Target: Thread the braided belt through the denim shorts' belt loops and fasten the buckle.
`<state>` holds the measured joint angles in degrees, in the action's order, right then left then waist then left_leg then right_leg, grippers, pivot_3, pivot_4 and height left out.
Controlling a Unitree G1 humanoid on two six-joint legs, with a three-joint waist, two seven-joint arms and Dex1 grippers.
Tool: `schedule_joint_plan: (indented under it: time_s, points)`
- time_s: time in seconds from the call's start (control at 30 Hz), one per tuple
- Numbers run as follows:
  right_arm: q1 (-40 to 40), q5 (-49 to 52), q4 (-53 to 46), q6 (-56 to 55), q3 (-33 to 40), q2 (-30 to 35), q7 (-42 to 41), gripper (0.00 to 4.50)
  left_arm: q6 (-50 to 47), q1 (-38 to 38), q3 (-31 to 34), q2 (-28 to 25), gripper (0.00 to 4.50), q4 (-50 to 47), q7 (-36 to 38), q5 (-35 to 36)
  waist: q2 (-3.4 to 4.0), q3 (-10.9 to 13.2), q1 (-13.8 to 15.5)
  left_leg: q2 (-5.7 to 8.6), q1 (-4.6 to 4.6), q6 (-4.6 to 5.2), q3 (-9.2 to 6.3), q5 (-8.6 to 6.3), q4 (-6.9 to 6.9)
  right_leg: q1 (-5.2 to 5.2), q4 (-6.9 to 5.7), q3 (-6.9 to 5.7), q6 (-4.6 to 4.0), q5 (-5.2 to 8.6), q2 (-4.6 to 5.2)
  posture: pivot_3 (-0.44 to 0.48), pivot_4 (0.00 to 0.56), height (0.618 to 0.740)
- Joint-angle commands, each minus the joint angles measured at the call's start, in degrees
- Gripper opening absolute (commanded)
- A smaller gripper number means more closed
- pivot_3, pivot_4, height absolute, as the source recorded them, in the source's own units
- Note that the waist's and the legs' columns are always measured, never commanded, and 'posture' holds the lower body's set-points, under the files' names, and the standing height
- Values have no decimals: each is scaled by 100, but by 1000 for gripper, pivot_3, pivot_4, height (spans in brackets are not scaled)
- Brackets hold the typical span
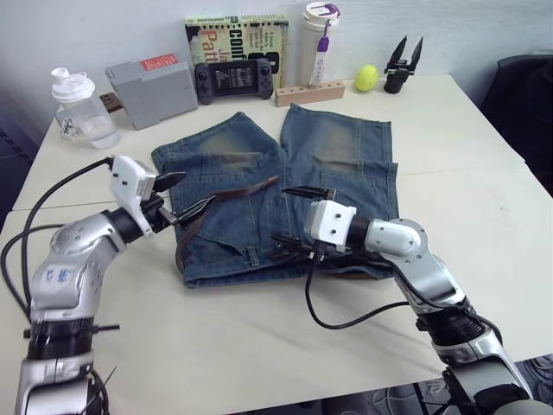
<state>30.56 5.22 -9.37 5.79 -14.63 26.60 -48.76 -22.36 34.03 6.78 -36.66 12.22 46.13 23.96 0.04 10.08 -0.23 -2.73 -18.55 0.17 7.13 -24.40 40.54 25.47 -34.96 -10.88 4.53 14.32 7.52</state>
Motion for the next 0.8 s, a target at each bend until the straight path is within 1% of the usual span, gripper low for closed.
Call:
schedule_joint_plan:
  time_s: [0.03, 0.13, 0.23, 0.37, 0.4, 0.43, 0.53, 0.6, 0.67, 0.7, 0.8]
  points:
    - [-22, 656, -587, 572, 345, 44, -158, 4500, 883, 946, -527, 168, 4432, 1695, 693, -633, 0, 0, 13, 1, -1, 0, 1, 0, 0, 0, 0, -1, 0, 0, -2, 0, 150, 720]
    - [-72, 936, -850, 965, 488, 105, -166, 4500, 1550, 1696, -827, 407, 4432, 3088, 1024, -1079, -1, 0, -2, 4, -6, 0, 0, 0, 6, 0, 0, -4, 0, 0, -2, 0, 150, 720]
    - [-132, 1143, -1064, 1295, 585, 154, -140, 4500, 2162, 2192, -1047, 577, 4432, 4170, 1295, -1489, -1, 0, -22, 4, -9, 0, -1, 0, 5, 1, 4, -6, 1, -1, -3, 0, 150, 720]
    - [-188, 1205, -1246, 1518, 638, 227, -60, 4500, 2625, 2556, -1152, 759, 4432, 5044, 1277, -1868, -2, 0, -67, 4, -8, 0, -1, 0, 2, 2, 1, -6, 1, -1, -3, 0, 150, 720]
    - [-194, 1218, -1277, 1552, 643, 240, -46, 4500, 2705, 2607, -1146, 777, 3890, 5164, 1258, -1933, -2, 0, -79, 5, -8, 1, 0, 0, 2, 2, 1, -5, 1, -1, -2, 0, 150, 720]
    - [-199, 1233, -1312, 1592, 655, 249, -29, 4500, 2835, 2637, -1147, 785, 3632, 5249, 1254, -2002, -2, 0, -108, 5, -7, 0, -1, 0, 2, 1, 0, -4, 1, -1, -1, 0, 150, 720]
    - [-177, 1247, -1326, 1659, 694, 261, 11, 4500, 3046, 2657, -1091, 791, 2211, 5337, 1420, -2065, -2, 0, -130, 5, -7, 1, -4, 0, 2, 1, -2, -5, 2, -1, 0, 0, 150, 720]
    - [-153, 1248, -1309, 1677, 708, 261, 23, 4500, 3182, 2626, -1119, 741, 1319, 5344, 1433, -2170, -3, 0, -131, 6, -7, 1, -4, 0, 4, 1, -2, -5, 2, -1, 2, 0, 150, 720]
    - [-133, 1243, -1274, 1666, 709, 256, 21, 4500, 3328, 2598, -1154, 697, 324, 5353, 1411, -2274, -3, 0, -133, 6, -7, 1, -5, 0, 4, 1, -2, -5, 2, -1, 2, 0, 150, 720]
    - [-115, 1231, -1249, 1657, 697, 242, 30, 4500, 3396, 2577, -1163, 668, 68, 5331, 1407, -2319, -3, 0, -136, 6, -7, 1, -5, 0, 4, 1, -3, -5, 2, -1, 2, 0, 150, 720]
    - [-44, 1108, -1144, 1567, 635, 210, 88, 4500, 3632, 2538, -1160, 593, 68, 5160, 1297, -2427, -3, 0, -143, 6, -6, 1, -5, 0, 4, 1, -3, -5, 2, -1, 2, 0, 150, 720]
